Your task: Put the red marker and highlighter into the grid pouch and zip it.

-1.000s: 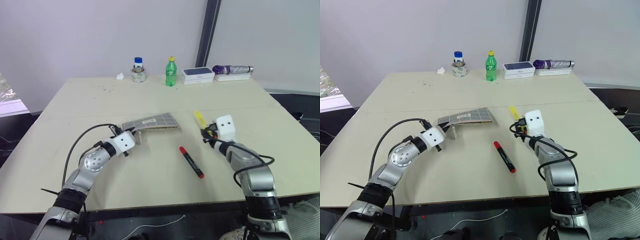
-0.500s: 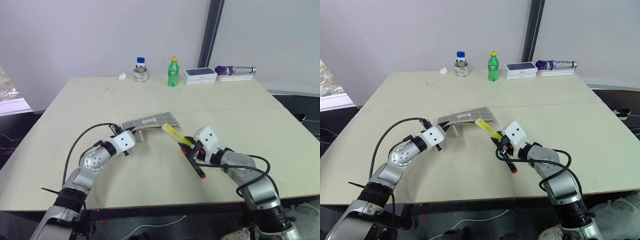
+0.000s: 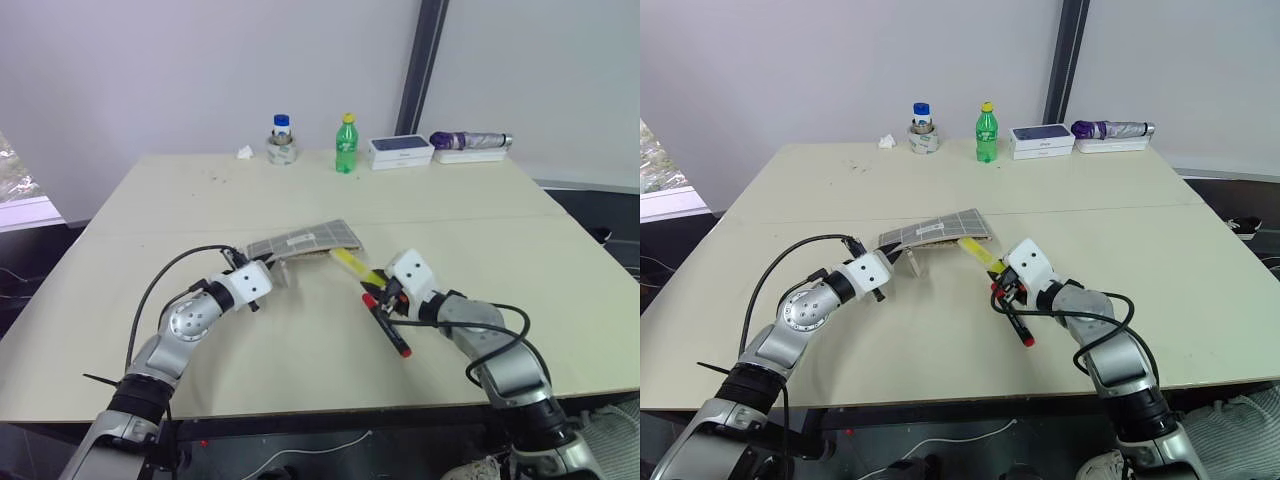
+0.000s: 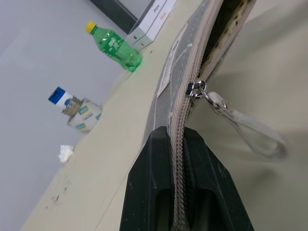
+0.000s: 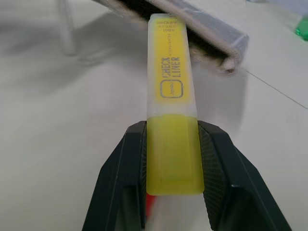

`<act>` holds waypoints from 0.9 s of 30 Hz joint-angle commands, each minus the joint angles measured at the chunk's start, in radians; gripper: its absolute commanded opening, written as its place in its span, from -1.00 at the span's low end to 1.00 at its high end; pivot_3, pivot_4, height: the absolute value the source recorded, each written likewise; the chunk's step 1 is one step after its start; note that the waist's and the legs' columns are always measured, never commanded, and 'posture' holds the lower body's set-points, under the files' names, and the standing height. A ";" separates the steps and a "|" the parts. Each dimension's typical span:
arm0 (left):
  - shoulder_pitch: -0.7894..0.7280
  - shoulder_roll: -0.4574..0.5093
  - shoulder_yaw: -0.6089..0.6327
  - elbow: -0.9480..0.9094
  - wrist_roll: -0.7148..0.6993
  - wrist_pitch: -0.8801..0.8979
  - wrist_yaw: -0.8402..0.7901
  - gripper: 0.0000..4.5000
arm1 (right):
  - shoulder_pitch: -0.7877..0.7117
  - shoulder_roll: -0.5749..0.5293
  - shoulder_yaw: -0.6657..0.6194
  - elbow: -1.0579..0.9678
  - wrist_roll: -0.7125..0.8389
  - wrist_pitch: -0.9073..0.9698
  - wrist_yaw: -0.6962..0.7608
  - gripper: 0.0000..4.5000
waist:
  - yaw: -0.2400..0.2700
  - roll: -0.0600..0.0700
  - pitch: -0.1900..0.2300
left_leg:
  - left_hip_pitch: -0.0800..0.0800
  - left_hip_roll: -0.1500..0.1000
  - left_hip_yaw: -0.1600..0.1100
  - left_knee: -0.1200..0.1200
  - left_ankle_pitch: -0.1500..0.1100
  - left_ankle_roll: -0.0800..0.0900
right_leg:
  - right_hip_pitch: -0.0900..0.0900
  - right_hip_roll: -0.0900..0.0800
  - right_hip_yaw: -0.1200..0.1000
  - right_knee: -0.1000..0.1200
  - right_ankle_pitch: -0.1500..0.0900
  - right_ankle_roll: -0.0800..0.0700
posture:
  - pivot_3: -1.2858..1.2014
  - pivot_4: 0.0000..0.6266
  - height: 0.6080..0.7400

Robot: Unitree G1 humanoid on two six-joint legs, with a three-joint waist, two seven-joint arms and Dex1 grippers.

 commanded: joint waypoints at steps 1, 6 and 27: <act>-0.006 0.032 -0.020 -0.063 0.025 -0.043 -0.026 -1.00 | -0.070 -0.012 0.021 -0.007 -0.026 0.034 0.003 -0.60 | -0.001 0.000 0.000 | 0.000 0.000 0.000 0.000 0.000 0.000 | 0.000 0.000 0.000 0.000 0.000 0.000 | 0.03 -0.52 1.00; -0.020 0.056 -0.047 -0.082 0.041 -0.077 -0.066 -1.00 | -0.154 -0.076 0.102 -0.007 -0.089 0.016 0.074 -0.60 | -0.001 0.000 0.000 | 0.000 0.000 0.000 0.000 0.000 0.000 | 0.000 0.000 0.000 0.000 0.000 0.000 | 0.03 -0.52 1.00; -0.025 0.073 -0.027 -0.106 -0.096 -0.142 -0.228 -1.00 | -0.277 -0.085 0.277 0.161 -0.355 -0.466 0.148 0.29 | -0.004 0.000 0.000 | 0.000 0.000 0.000 0.000 0.000 0.000 | 0.000 0.000 0.000 -0.001 0.000 0.000 | 0.03 -0.52 1.00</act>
